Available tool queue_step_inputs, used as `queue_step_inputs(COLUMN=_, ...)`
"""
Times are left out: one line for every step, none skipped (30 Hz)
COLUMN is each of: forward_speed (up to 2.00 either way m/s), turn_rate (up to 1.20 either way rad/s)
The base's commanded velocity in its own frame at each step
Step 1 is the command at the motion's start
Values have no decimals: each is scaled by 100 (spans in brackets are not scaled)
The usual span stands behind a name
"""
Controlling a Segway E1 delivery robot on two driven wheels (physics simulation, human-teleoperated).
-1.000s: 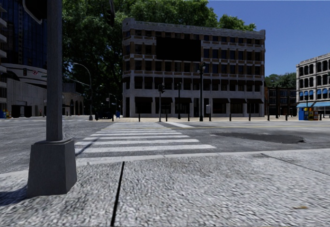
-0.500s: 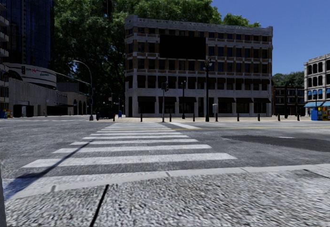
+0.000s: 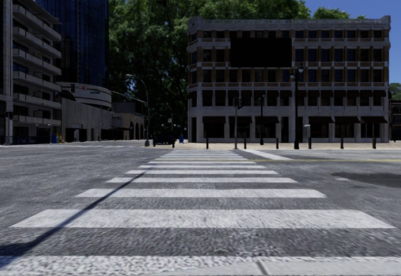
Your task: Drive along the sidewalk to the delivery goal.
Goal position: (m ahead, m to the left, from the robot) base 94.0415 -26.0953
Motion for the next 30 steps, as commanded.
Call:
queue_step_inputs(forward_speed=200, turn_rate=0)
queue_step_inputs(forward_speed=200, turn_rate=0)
queue_step_inputs(forward_speed=200, turn_rate=0)
queue_step_inputs(forward_speed=200, turn_rate=0)
queue_step_inputs(forward_speed=200, turn_rate=0)
queue_step_inputs(forward_speed=200, turn_rate=0)
queue_step_inputs(forward_speed=200, turn_rate=0)
queue_step_inputs(forward_speed=200, turn_rate=0)
queue_step_inputs(forward_speed=200, turn_rate=0)
queue_step_inputs(forward_speed=200, turn_rate=0)
queue_step_inputs(forward_speed=200, turn_rate=0)
queue_step_inputs(forward_speed=200, turn_rate=0)
queue_step_inputs(forward_speed=200, turn_rate=0)
queue_step_inputs(forward_speed=200, turn_rate=0)
queue_step_inputs(forward_speed=200, turn_rate=0)
queue_step_inputs(forward_speed=200, turn_rate=0)
queue_step_inputs(forward_speed=200, turn_rate=0)
queue_step_inputs(forward_speed=200, turn_rate=0)
queue_step_inputs(forward_speed=200, turn_rate=0)
queue_step_inputs(forward_speed=200, turn_rate=0)
queue_step_inputs(forward_speed=200, turn_rate=0)
queue_step_inputs(forward_speed=200, turn_rate=0)
queue_step_inputs(forward_speed=200, turn_rate=0)
queue_step_inputs(forward_speed=200, turn_rate=0)
queue_step_inputs(forward_speed=200, turn_rate=0)
queue_step_inputs(forward_speed=200, turn_rate=0)
queue_step_inputs(forward_speed=200, turn_rate=0)
queue_step_inputs(forward_speed=200, turn_rate=0)
queue_step_inputs(forward_speed=200, turn_rate=0)
queue_step_inputs(forward_speed=200, turn_rate=0)
